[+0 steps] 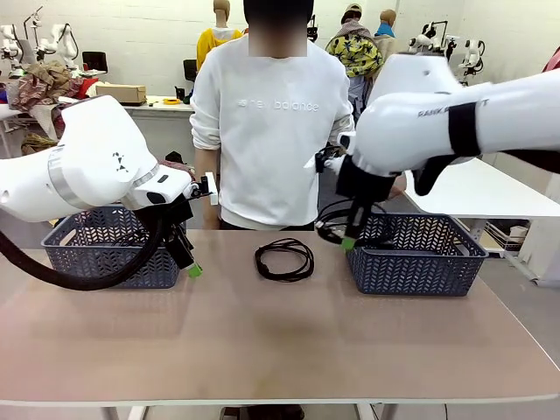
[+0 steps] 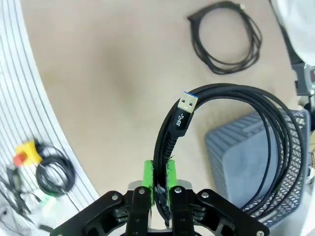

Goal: Organize the cables according to human instructions.
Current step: Pick up a bundle of cables and place it in the basket indicated by the human.

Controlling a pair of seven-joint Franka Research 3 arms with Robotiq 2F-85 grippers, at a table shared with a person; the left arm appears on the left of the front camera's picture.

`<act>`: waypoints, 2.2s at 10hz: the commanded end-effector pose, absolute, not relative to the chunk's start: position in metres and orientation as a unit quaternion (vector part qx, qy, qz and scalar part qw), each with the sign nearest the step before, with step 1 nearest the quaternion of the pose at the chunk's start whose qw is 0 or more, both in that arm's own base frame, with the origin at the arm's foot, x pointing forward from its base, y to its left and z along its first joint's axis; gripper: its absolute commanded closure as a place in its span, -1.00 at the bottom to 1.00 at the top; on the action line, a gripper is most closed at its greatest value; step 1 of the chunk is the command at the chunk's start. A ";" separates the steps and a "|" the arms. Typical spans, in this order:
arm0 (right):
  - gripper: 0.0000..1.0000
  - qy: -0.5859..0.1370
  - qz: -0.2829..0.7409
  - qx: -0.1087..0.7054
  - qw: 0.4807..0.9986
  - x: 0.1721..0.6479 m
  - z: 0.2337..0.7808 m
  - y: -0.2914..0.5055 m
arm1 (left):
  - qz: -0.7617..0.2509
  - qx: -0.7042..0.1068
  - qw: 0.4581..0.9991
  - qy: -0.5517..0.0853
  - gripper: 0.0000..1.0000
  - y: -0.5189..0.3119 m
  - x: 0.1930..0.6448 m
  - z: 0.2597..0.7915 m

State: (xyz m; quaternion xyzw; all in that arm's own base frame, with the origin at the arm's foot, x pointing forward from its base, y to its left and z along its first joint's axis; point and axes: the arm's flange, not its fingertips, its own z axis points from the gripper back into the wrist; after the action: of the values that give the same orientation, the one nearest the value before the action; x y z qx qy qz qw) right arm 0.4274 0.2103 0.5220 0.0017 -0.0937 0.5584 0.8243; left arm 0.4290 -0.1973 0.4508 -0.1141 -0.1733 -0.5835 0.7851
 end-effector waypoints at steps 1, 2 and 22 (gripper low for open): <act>1.00 -0.098 0.610 -0.004 0.786 0.452 0.529 0.173 | -0.582 -0.113 0.786 -0.175 -1.00 -0.195 0.429 0.451; 1.00 -0.097 0.619 -0.005 0.779 0.466 0.526 0.153 | -0.582 -0.113 0.786 -0.175 -1.00 -0.195 0.429 0.451; 0.75 -0.100 0.654 -0.040 0.749 0.551 0.465 0.061 | -0.582 -0.113 0.786 -0.175 -1.00 -0.195 0.429 0.451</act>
State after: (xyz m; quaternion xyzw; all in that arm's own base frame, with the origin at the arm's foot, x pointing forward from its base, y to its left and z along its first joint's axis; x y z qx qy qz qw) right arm 0.5475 0.0670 0.4686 -0.0422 -0.0862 0.6417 0.7609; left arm 0.4290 -0.1974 0.4509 -0.1140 -0.1734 -0.5836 0.7851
